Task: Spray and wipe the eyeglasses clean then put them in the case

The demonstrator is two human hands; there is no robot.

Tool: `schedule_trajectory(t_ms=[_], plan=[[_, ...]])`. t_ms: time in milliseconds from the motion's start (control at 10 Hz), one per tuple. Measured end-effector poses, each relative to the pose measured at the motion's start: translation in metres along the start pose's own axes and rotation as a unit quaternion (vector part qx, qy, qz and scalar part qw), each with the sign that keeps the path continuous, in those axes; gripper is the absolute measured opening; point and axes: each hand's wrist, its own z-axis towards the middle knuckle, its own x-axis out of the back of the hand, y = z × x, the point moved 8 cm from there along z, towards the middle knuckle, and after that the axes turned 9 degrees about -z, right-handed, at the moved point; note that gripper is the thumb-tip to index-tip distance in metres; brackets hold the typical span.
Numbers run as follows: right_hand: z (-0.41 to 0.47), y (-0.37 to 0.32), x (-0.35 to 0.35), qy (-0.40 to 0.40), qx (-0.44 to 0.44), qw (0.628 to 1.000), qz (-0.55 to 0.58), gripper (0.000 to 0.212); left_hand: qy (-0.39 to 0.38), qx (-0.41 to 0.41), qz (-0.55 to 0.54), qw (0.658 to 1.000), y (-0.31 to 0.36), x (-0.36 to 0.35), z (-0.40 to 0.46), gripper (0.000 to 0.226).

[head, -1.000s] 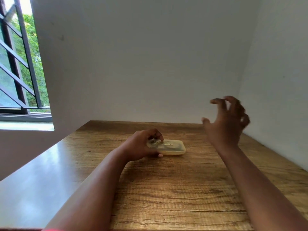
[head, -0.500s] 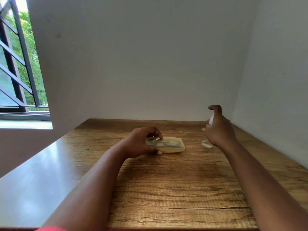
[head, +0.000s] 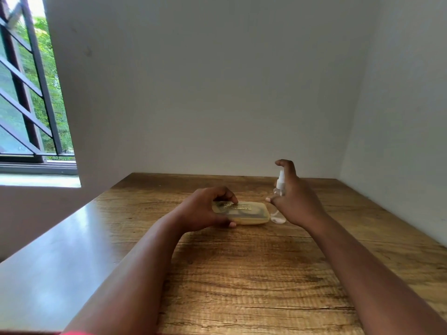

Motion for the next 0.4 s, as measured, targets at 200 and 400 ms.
schedule_trajectory(t_ms=[200, 400], plan=[[0.001, 0.003, -0.004, -0.009, -0.004, 1.0, 0.009, 0.087, 0.004, 0.005, 0.002, 1.0, 0.005, 0.002, -0.004, 0.048], [-0.001, -0.004, 0.021, 0.106, 0.022, 0.994, 0.014, 0.075, 0.086, -0.015, 0.011, 0.996, 0.011, 0.017, -0.005, 0.048]])
